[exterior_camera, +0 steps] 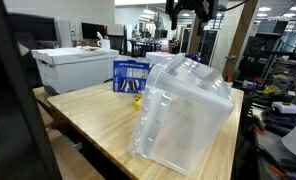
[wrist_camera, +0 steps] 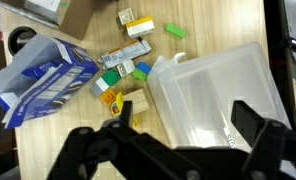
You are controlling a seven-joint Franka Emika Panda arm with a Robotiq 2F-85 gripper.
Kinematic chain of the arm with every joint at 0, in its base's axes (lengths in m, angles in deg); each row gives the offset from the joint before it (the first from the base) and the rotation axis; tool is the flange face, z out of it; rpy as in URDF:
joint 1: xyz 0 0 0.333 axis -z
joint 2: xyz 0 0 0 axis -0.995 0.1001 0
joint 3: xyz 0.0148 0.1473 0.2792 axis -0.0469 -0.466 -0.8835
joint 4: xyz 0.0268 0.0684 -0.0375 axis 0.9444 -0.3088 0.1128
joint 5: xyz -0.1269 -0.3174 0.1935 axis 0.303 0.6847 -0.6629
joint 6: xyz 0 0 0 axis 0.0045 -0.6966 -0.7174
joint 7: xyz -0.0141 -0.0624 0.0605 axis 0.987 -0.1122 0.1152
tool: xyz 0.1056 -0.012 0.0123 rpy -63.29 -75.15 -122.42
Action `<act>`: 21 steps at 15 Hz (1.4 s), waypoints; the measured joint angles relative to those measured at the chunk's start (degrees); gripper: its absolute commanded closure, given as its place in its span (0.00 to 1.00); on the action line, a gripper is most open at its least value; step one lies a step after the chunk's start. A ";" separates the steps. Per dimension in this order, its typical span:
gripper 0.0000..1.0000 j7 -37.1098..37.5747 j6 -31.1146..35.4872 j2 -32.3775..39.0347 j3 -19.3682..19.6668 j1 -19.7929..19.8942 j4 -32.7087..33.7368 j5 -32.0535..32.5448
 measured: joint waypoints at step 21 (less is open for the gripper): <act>0.00 -19.58 -15.49 18.65 -3.60 -0.11 16.27 -5.70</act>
